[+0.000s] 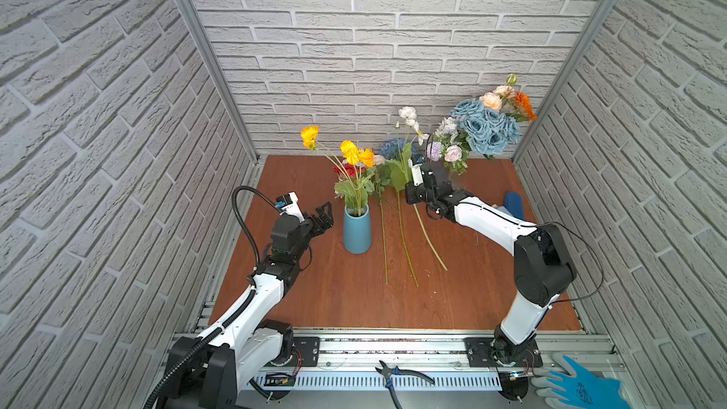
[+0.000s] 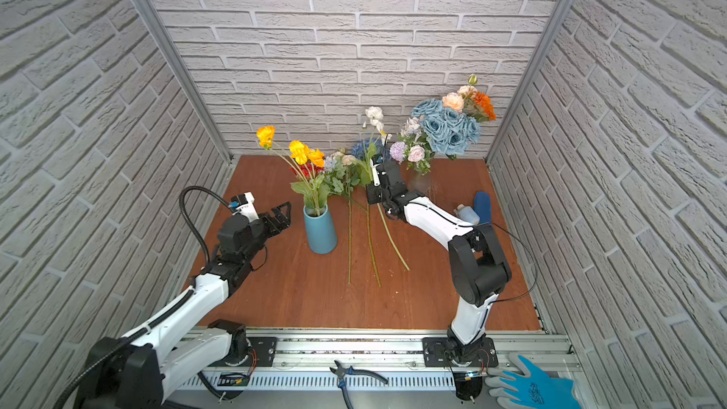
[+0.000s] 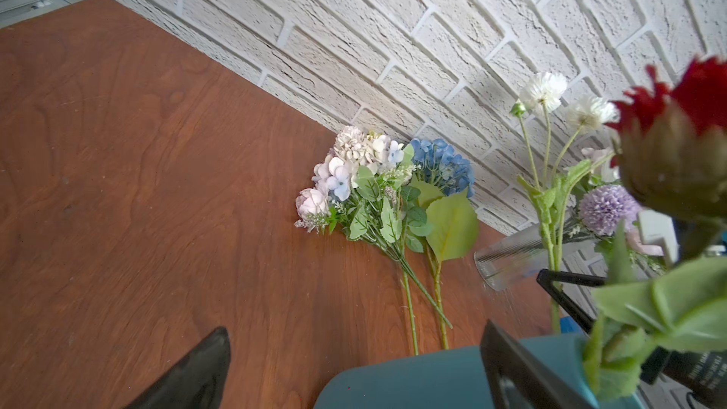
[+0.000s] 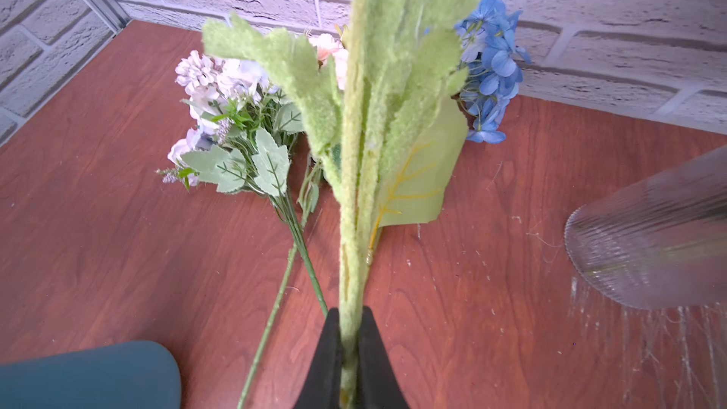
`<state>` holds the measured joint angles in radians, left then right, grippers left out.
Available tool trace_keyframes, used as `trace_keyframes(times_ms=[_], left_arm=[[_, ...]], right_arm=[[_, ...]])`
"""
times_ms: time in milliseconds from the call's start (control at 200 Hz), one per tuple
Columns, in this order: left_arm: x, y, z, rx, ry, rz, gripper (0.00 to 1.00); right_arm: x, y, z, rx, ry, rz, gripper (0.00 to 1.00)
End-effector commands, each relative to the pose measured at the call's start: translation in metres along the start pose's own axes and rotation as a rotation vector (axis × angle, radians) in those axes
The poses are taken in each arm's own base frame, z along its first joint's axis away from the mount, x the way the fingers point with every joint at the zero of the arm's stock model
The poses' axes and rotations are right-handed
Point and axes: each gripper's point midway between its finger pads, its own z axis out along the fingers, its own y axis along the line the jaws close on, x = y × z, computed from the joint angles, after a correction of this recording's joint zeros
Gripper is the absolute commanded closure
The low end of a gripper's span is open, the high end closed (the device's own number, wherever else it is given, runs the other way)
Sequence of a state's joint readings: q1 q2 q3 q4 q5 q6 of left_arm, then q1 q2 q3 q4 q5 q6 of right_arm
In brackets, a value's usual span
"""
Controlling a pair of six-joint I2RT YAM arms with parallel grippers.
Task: Arrange flowers in a vase
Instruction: Pick up the flower from the flowers, then place the flower in the vase.
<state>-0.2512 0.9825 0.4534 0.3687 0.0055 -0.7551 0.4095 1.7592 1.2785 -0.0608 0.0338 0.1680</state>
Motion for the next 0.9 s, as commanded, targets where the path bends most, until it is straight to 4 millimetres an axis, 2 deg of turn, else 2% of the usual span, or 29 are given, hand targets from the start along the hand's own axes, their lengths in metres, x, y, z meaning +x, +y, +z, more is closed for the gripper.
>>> trace_keyframes(times_ms=[0,190,435,545,705,900], left_arm=[[-0.032,-0.030,-0.012,0.083,-0.094,0.043,0.02],[-0.040,-0.038,-0.022,0.094,-0.110,0.072,0.02],[-0.033,-0.043,-0.018,0.115,-0.090,0.069,0.02],[-0.030,-0.045,-0.015,0.125,-0.081,0.067,0.02],[-0.023,-0.043,-0.013,0.125,-0.066,0.066,0.02],[-0.015,-0.039,-0.015,0.120,-0.045,0.067,0.02]], right_arm=[[-0.030,0.014,-0.029,-0.087,-0.123,-0.030,0.94],[-0.066,0.034,-0.096,-0.203,-0.268,-0.033,0.94],[-0.123,0.056,-0.198,-0.364,-0.532,0.028,0.94],[-0.147,0.065,-0.235,-0.461,-0.673,0.082,0.94],[-0.180,0.083,-0.271,-0.669,-0.871,0.160,0.94],[-0.203,0.112,-0.280,-0.918,-0.991,0.246,0.94]])
